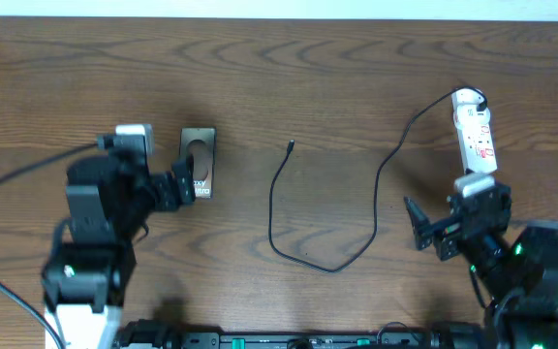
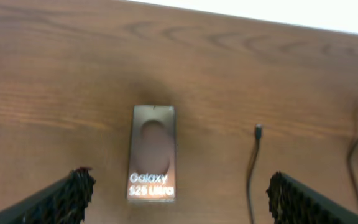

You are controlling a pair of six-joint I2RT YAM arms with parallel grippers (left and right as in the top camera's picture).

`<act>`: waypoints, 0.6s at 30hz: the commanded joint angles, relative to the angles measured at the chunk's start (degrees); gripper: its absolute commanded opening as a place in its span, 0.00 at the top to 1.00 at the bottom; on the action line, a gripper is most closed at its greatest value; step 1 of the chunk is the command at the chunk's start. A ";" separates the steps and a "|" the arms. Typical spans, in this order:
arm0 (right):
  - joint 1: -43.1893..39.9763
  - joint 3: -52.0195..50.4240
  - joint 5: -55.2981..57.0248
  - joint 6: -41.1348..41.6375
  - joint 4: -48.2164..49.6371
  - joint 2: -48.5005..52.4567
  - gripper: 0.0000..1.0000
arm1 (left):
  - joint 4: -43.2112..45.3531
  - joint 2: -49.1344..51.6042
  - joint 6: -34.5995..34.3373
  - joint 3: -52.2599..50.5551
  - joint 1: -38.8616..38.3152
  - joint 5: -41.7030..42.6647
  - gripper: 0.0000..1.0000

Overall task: Plug charger to phone and switch on socket
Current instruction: 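Move left gripper to the Galaxy phone and grasp it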

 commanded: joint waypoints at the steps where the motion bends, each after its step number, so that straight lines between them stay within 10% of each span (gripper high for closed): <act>1: 0.37 8.59 -1.55 0.55 -4.90 7.67 0.01 | -6.32 7.06 1.01 11.32 -0.13 2.45 0.08; 9: 0.39 24.81 -5.09 0.52 -19.63 24.96 0.01 | -29.20 26.56 4.37 35.52 -0.13 2.43 0.08; 18: 0.39 27.36 -10.08 4.81 -20.87 35.52 0.01 | -27.17 37.66 4.00 36.98 -0.13 4.76 0.08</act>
